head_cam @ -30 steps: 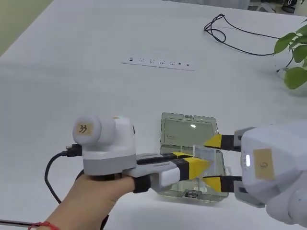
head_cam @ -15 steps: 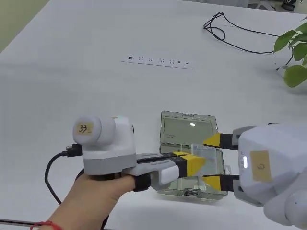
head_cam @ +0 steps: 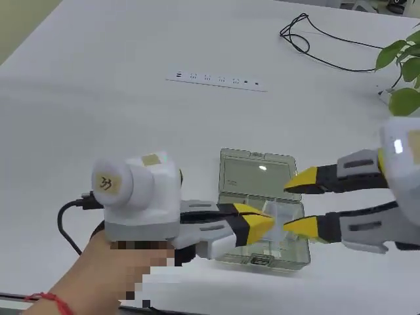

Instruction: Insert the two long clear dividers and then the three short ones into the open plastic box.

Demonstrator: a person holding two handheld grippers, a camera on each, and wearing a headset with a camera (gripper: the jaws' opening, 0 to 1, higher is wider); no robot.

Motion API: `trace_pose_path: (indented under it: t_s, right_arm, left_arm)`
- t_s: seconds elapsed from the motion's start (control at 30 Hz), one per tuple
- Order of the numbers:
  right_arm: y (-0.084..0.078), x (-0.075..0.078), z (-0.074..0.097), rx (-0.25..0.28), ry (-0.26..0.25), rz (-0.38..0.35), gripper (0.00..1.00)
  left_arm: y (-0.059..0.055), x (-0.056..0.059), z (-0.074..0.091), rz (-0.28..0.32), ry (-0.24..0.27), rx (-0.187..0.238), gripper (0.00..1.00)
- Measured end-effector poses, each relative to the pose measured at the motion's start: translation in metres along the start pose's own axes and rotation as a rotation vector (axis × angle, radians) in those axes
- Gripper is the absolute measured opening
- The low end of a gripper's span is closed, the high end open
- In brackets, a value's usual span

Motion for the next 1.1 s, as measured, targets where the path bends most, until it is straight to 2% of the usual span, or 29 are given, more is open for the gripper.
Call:
trace_pose_path:
  t_s: [0.07, 0.17, 0.2, 0.3, 0.5, 0.83, 1.1]
  right_arm:
    - [-0.002, -0.001, 0.004, 0.03, 0.053, -0.036, 0.25]
    - [-0.003, -0.002, 0.007, 0.056, 0.109, -0.037, 0.21]
    - [-0.001, -0.004, 0.007, 0.068, 0.143, -0.047, 0.19]
    - [0.003, -0.01, 0.006, 0.084, 0.212, -0.039, 0.17]
    - [0.011, -0.02, 0.001, 0.105, 0.311, -0.043, 0.13]
    - [0.012, -0.028, -0.005, 0.091, 0.375, -0.012, 0.03]
    - [0.014, -0.026, -0.006, 0.094, 0.368, -0.005, 0.02]
  left_arm:
    - [-0.002, 0.006, 0.002, -0.065, -0.029, -0.016, 0.0]
    - [-0.006, 0.011, 0.002, -0.156, -0.059, -0.053, 0.0]
    - [-0.008, 0.014, 0.002, -0.186, -0.071, -0.066, 0.0]
    - [-0.01, 0.018, 0.002, -0.208, -0.086, -0.076, 0.0]
    - [-0.008, 0.026, 0.003, -0.244, -0.119, -0.07, 0.0]
    - [-0.005, 0.03, 0.005, -0.251, -0.131, -0.041, 0.0]
    - [-0.002, 0.028, 0.007, -0.267, -0.12, -0.031, 0.0]
Point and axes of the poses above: the centre of the closed fingertips' face, and the gripper's own axes: z roughly backward along the fingers, x roughly to its right, y roughly out of its top, the point moved 4 cm from there along z, roughly backward along the fingers, and after that the axes turned 13 degrees about z, right-handed, at the moved point
